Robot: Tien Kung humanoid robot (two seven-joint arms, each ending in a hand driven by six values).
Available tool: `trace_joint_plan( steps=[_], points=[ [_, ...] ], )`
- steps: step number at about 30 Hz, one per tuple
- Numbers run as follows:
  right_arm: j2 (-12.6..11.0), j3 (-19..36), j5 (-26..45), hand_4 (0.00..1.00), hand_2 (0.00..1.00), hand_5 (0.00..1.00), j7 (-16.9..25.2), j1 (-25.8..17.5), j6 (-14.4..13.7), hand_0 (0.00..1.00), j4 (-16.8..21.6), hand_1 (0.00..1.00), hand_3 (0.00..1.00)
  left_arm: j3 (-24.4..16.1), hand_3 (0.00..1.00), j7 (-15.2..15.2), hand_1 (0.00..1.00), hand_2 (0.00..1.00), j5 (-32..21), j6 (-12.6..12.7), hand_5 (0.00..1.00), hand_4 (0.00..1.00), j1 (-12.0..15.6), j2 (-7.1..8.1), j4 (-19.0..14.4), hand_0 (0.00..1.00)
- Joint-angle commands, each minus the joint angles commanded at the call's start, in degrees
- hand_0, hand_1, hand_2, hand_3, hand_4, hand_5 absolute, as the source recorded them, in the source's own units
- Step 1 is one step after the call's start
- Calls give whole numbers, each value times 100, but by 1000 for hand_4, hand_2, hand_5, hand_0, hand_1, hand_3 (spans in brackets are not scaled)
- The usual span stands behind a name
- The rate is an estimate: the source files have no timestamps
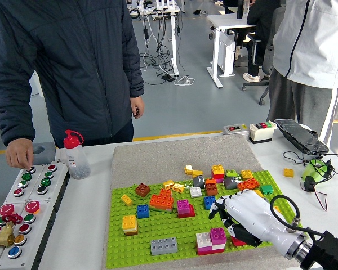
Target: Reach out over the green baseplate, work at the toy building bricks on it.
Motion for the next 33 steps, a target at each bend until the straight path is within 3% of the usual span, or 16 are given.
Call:
trace_joint_plan(
  steps=[33],
  points=[
    [170,-364,77,2,559,2,21,34,37,282,-565,381,529,35,679,-7,769,778,-25,-7,998,488,33,-2,0,729]
  ],
)
